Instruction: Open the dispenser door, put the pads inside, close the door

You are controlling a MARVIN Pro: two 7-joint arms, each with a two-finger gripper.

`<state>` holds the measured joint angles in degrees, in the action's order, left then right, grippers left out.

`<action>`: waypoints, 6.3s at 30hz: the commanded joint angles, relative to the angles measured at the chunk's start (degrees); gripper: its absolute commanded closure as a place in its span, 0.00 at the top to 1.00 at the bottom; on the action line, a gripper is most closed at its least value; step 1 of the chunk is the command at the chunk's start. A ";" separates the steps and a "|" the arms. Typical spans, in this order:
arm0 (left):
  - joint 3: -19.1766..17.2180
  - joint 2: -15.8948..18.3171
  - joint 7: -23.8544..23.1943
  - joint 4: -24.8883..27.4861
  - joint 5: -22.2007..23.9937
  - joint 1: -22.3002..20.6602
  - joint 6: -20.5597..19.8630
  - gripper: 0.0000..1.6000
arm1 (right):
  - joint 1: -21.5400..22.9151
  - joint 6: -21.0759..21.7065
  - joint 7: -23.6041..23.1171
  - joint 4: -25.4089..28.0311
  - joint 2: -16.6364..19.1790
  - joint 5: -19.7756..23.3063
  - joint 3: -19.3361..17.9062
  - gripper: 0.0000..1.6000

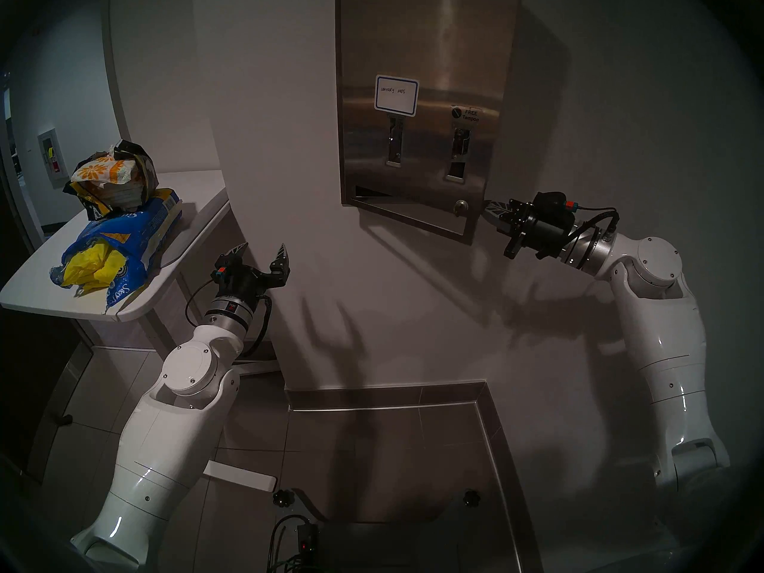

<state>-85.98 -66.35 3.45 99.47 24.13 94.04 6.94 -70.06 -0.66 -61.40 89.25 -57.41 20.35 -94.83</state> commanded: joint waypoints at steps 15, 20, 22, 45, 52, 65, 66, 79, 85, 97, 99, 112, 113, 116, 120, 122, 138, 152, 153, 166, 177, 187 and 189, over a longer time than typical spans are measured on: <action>-0.72 -0.07 0.12 1.84 0.00 -1.48 0.89 1.00 | 2.77 -0.77 -1.36 0.02 -3.27 2.60 -0.74 0.00; -0.73 -0.08 0.11 1.85 -0.01 -1.48 0.89 1.00 | 2.11 -1.26 0.51 0.61 -4.93 2.16 -0.68 0.00; -0.74 -0.09 0.10 1.85 -0.02 -1.48 0.89 1.00 | 1.88 -1.55 1.00 0.76 -5.36 1.95 -0.54 0.00; 1.55 1.50 -3.81 -2.32 1.41 1.43 -0.53 1.00 | 0.90 -2.64 6.98 1.69 -8.19 0.48 -1.16 0.00; 2.91 2.73 -7.07 -2.53 2.22 2.44 -0.49 1.00 | 2.01 -2.72 7.70 0.67 -8.61 0.10 -0.81 0.00; 5.04 5.07 -17.33 -0.57 6.20 1.96 -0.48 1.00 | 5.28 -2.95 7.82 -1.40 -10.45 -0.15 1.10 0.00; 5.13 5.12 -17.69 -0.63 6.24 1.86 -0.40 1.00 | 5.69 -2.97 7.61 -1.55 -10.55 -0.08 1.36 0.00; 5.33 5.63 -19.93 -0.62 6.05 1.54 -0.20 1.00 | 9.75 -3.26 6.06 -2.97 -11.91 0.70 4.35 0.00; 5.24 5.63 -20.39 -0.72 6.12 1.51 -0.21 1.00 | 11.75 -2.38 3.98 -2.96 -13.17 2.28 5.82 0.00; 5.10 5.56 -20.90 -0.82 6.19 1.48 -0.20 1.00 | 14.78 1.42 -0.41 -2.05 -14.03 5.23 8.11 0.00; 5.07 5.54 -20.97 -0.83 6.19 1.47 -0.20 1.00 | 15.24 1.95 -1.09 -1.98 -13.91 5.39 8.24 0.00; 4.91 5.35 -21.23 -0.87 6.13 1.48 -0.16 1.00 | 14.84 4.96 -3.48 0.03 -14.02 6.33 7.95 0.00; 4.90 5.34 -21.24 -0.88 6.13 1.48 -0.16 1.00 | 14.65 5.23 -3.45 0.44 -14.31 6.50 8.01 0.00; 4.86 5.29 -21.29 -0.89 6.10 1.49 -0.18 1.00 | 14.37 5.97 -3.60 1.41 -15.31 6.97 8.46 0.00; 4.81 5.22 -21.35 -0.90 6.06 1.49 -0.21 1.00 | 14.73 6.26 -4.01 2.12 -16.94 7.21 9.66 0.00; 4.79 5.20 -21.38 -0.90 6.04 1.49 -0.22 1.00 | 15.14 6.49 -3.89 2.02 -17.74 7.32 10.15 0.00; 4.64 5.03 -21.54 -0.93 5.95 1.51 -0.27 1.00 | 18.58 4.86 -0.30 0.93 -22.90 5.93 14.09 0.00; 4.55 4.91 -21.67 -0.97 5.90 1.53 -0.34 1.00 | 22.43 1.27 6.24 -2.08 -29.07 2.41 18.25 0.00; 4.54 4.90 -21.68 -0.97 5.90 1.53 -0.35 1.00 | 22.97 1.07 6.76 -2.63 -29.62 2.02 18.60 0.00; 4.48 4.82 -21.80 -1.04 5.88 1.53 -0.43 1.00 | 28.44 -0.61 14.30 -10.47 -35.71 -3.71 21.20 0.00; 4.45 4.75 -21.91 -1.13 5.88 1.54 -0.52 1.00 | 32.54 -2.10 23.71 -17.74 -40.88 -13.09 22.31 0.00; 4.42 4.68 -22.03 -1.22 5.88 1.54 -0.56 1.00 | 36.39 -3.09 32.64 -25.28 -43.56 -23.18 22.53 0.00; 4.41 4.67 -22.04 -1.22 5.88 1.54 -0.56 1.00 | 37.98 -3.34 35.11 -27.47 -43.90 -24.86 23.18 0.00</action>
<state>-80.84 -61.77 -18.63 96.83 30.02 97.06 5.77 -38.31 -2.95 -32.52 64.57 -98.14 0.56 -71.69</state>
